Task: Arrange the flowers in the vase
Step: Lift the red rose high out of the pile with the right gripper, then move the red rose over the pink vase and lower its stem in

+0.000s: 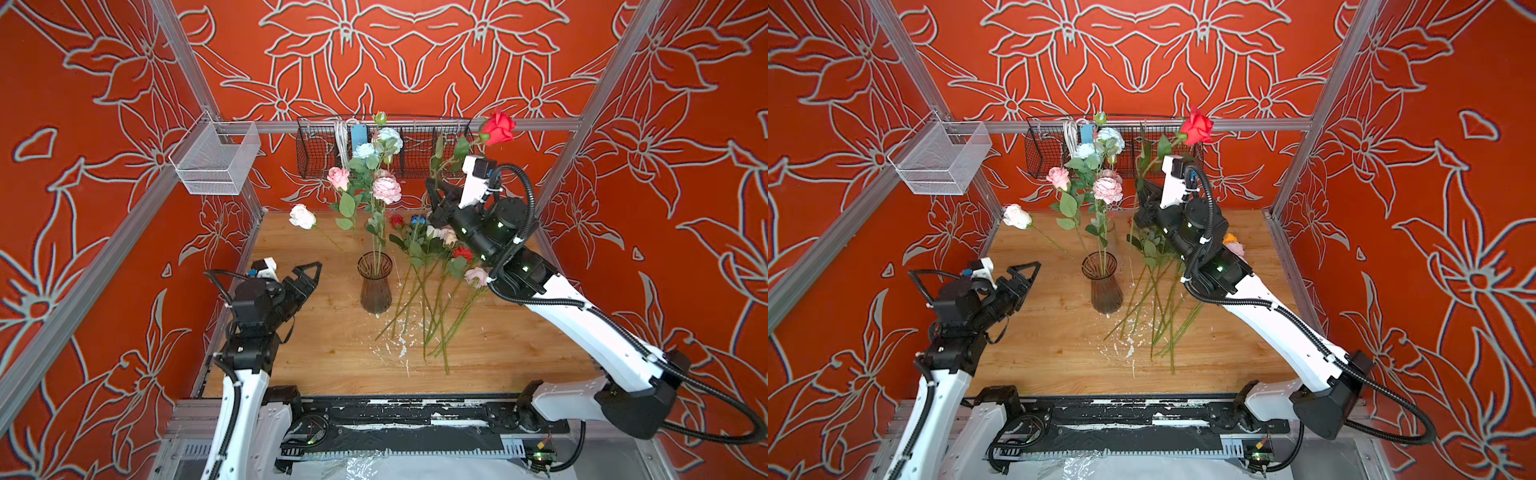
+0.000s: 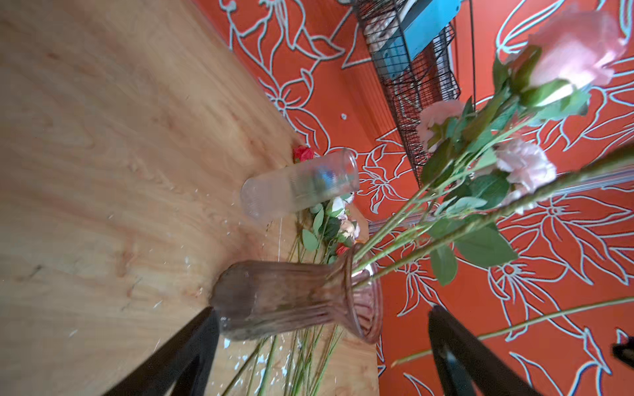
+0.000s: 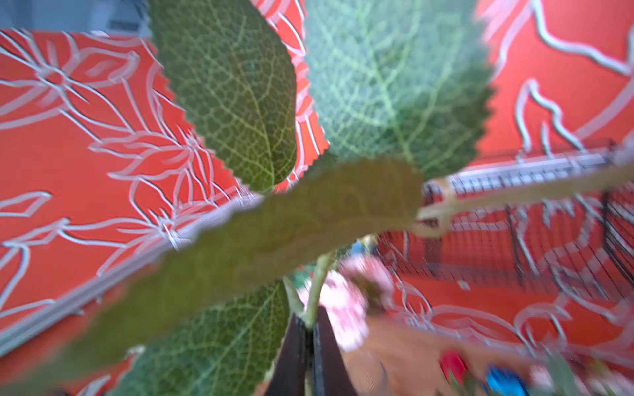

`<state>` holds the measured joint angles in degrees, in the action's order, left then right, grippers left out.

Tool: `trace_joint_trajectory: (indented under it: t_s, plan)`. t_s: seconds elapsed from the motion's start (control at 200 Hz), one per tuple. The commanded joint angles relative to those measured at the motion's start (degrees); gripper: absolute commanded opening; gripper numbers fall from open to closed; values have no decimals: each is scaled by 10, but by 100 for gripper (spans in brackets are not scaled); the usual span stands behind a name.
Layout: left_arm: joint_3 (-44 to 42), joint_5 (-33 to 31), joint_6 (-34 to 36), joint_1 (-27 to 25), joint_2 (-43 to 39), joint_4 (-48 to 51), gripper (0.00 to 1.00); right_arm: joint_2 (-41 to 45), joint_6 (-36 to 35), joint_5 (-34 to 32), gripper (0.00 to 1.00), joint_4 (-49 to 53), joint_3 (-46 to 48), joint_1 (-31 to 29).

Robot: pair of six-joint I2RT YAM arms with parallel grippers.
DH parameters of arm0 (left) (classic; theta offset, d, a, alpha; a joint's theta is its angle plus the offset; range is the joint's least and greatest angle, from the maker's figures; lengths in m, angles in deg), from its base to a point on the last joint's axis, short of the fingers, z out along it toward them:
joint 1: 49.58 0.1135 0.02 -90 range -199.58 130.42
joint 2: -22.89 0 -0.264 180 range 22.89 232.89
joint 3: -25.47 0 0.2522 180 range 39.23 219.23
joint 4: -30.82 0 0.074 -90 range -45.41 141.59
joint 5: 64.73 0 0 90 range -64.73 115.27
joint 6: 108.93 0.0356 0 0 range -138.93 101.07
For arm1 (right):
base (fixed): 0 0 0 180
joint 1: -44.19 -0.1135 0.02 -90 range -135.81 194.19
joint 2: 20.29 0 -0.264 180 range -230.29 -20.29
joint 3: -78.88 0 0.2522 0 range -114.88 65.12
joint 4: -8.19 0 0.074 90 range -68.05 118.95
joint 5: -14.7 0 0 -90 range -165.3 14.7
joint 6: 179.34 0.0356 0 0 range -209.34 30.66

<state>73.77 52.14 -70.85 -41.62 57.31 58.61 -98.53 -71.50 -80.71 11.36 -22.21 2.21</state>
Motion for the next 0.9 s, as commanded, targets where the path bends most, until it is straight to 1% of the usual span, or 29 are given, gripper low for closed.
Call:
trace_joint_trajectory:
  t_s: [0.0, 0.07, 0.15, 0.285, 0.37, 0.51, 0.62, 0.685, 0.791, 0.896]
  plan:
    - [-36, 8, -16, 0, -42, 42, 96, -43, -47, 11, 0, -28, -75, -15]
    - [-47, 19, -17, 1, -59, 57, 96, -79, -61, 15, 0, -22, -124, -21]
    - [-54, 22, -18, 0, -70, 62, 96, -125, -61, 24, 0, -9, -168, -24]
    - [-55, 22, -25, 1, -67, 49, 96, -174, -70, 45, 0, 12, -190, -35]
    - [-50, 23, -26, 1, -57, 41, 96, -185, -83, 45, 0, 24, -173, -47]
    - [-43, 27, -26, 0, -36, 25, 96, -175, -89, 44, 0, 21, -103, -62]
    - [-40, 31, -31, 0, -20, 11, 96, -161, -89, 30, 0, 14, -50, -73]
    - [-39, 34, -35, 0, -11, 2, 96, -156, -89, 15, 4, 19, -33, -78]
    - [-33, 36, -39, 0, 4, -7, 96, -151, -95, 7, 22, 48, -28, -85]
    - [-23, 37, -40, 1, 12, -7, 96, -141, -103, -6, 32, 62, -23, -90]
